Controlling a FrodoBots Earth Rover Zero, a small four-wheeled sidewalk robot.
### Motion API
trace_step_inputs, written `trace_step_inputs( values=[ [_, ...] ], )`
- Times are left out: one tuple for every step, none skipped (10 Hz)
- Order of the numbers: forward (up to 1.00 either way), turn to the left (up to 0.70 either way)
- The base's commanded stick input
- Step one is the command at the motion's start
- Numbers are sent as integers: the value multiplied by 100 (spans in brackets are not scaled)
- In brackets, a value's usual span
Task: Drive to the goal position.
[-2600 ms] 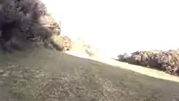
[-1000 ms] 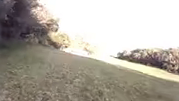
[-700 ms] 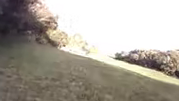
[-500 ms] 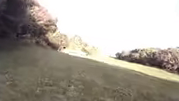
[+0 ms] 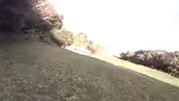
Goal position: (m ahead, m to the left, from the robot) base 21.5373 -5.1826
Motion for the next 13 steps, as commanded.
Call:
trace_step_inputs(
  values=[
    [85, 0],
    [85, 0],
    [85, 0],
    [85, 0],
    [85, 0],
    [85, 0],
    [85, 0],
    [85, 0],
    [85, 0],
    [85, 0],
    [85, 0],
    [85, 0],
    [85, 0]
  ],
)
